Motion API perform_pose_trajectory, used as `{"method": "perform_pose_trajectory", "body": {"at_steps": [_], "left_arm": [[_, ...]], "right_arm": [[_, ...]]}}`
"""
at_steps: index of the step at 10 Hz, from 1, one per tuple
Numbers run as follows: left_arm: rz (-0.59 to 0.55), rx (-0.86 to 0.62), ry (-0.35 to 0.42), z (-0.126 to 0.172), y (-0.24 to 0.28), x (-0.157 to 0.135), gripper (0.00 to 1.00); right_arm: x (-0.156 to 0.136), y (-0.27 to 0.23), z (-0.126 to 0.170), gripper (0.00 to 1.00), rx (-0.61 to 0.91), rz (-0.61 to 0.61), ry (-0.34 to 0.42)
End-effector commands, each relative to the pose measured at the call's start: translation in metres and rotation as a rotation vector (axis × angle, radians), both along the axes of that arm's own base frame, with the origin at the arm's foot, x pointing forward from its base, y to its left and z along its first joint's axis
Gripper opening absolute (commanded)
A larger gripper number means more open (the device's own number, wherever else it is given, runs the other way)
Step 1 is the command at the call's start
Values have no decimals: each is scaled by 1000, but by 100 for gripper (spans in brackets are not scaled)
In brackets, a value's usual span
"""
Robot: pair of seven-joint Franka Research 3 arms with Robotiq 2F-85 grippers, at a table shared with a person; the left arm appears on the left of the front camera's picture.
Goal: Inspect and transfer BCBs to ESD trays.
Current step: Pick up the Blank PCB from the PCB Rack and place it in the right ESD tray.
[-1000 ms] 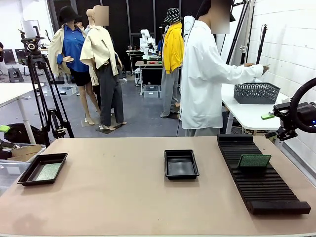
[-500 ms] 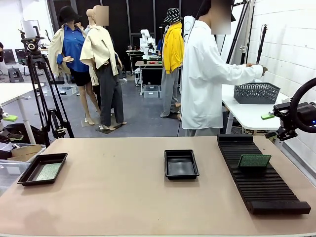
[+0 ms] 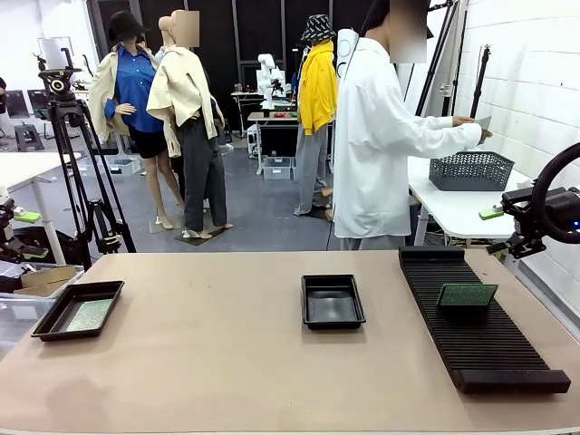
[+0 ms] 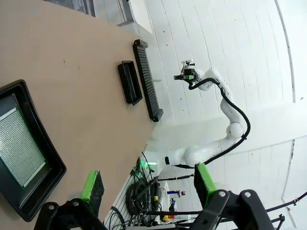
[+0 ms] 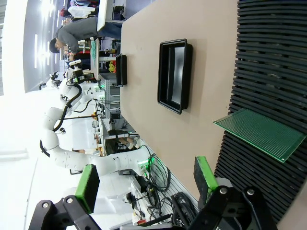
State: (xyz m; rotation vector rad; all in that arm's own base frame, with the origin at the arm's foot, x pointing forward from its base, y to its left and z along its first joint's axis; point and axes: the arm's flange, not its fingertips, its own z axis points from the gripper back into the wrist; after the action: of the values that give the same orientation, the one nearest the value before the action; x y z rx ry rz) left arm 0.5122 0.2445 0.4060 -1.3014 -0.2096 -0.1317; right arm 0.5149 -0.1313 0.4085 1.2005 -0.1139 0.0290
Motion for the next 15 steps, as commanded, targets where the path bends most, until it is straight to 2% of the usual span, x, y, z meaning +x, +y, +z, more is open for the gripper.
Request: {"method": "perform_pose_trajectory", "body": {"at_steps": [1, 8, 9, 11, 15], "left_arm": [[-2, -2, -5, 1, 1, -1, 100], [-2, -2, -5, 1, 1, -1, 100], [-2, -2, -5, 1, 1, -1, 100], [-2, -2, -5, 1, 1, -1, 100], [-2, -2, -5, 1, 1, -1, 100]], "right_arm": [[-1, 3, 1, 100, -6, -9, 10], [0, 0, 0, 100, 0, 0, 0], [8, 4, 5, 100, -47, 4, -3], [18, 7, 18, 100, -145, 45, -68], [28, 31, 45, 100, -520, 225, -284]]}}
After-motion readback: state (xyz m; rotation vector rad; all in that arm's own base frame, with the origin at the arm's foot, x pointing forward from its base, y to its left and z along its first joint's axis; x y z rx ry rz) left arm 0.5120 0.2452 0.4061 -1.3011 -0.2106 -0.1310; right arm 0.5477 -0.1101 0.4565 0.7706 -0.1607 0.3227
